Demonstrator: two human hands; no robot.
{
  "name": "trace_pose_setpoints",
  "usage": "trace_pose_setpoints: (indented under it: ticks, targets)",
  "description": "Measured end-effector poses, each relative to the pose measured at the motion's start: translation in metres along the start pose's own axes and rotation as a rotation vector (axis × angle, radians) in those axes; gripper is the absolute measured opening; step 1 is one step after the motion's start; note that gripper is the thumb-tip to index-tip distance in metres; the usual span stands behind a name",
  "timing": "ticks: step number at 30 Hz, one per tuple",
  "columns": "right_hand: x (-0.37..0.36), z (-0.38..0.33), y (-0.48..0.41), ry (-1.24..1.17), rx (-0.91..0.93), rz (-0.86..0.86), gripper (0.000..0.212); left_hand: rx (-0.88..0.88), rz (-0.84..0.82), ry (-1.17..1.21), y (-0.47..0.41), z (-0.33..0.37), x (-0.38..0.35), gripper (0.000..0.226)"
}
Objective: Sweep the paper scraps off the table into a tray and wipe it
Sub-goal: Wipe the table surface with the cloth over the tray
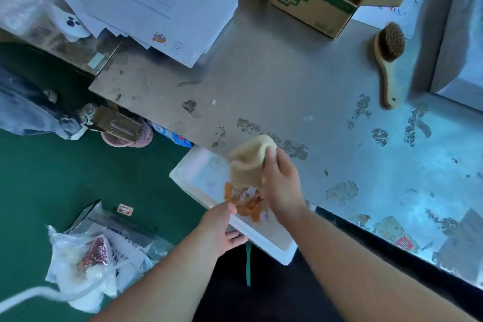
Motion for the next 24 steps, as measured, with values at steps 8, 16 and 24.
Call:
trace_pose_setpoints:
  ticks: [8,16,24]
  targets:
    - [0.250,-0.012,-0.003,-0.431,0.000,0.878,0.032,0.018,-0.002,-0.002,-0.001,-0.017,-0.015,0.017]
    - [0.297,0.039,-0.066,0.503,-0.052,0.639,0.051,-0.002,0.001,0.000,-0.010,-0.016,-0.024,0.023]
    - [0.188,0.040,-0.076,0.934,0.083,0.281,0.054,-0.010,-0.017,0.007,-0.015,-0.016,-0.025,0.024]
Point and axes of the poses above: each hand's wrist, its own y-axis away from the middle knuckle, its own x-axis out of the back of the hand, z = x × y, the point moved 10 cm from there along -y, towards the middle knuckle, and after that the axes turned 1 degree about -y, right-handed, at the moved point
